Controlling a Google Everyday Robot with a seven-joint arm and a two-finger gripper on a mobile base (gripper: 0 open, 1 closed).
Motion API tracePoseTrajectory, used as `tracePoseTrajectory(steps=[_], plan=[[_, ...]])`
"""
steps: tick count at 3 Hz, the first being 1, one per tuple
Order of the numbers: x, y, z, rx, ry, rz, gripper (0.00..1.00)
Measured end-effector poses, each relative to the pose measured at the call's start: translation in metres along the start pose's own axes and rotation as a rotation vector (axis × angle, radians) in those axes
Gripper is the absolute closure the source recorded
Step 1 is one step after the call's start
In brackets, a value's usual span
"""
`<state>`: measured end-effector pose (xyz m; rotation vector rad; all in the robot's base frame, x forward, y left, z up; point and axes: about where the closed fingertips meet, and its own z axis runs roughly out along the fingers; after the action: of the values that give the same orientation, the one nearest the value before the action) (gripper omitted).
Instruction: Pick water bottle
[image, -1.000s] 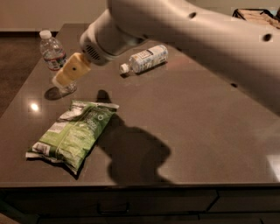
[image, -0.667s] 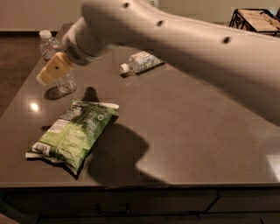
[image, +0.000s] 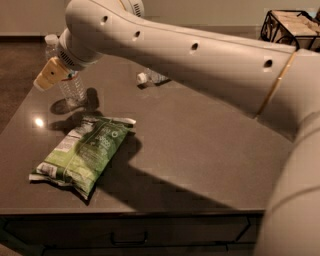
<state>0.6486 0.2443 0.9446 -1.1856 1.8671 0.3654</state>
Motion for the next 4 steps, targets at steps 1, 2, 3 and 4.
tracePoseTrajectory(steps=[1, 2, 3, 4], plan=[[0.005, -0.014, 0.019, -0.012, 0.003, -0.003, 0.16], [0.006, -0.020, 0.021, -0.065, -0.015, -0.006, 0.39], [-0.002, -0.021, 0.005, -0.137, -0.055, -0.024, 0.64], [-0.016, -0.029, -0.022, -0.205, -0.116, -0.059, 0.87]])
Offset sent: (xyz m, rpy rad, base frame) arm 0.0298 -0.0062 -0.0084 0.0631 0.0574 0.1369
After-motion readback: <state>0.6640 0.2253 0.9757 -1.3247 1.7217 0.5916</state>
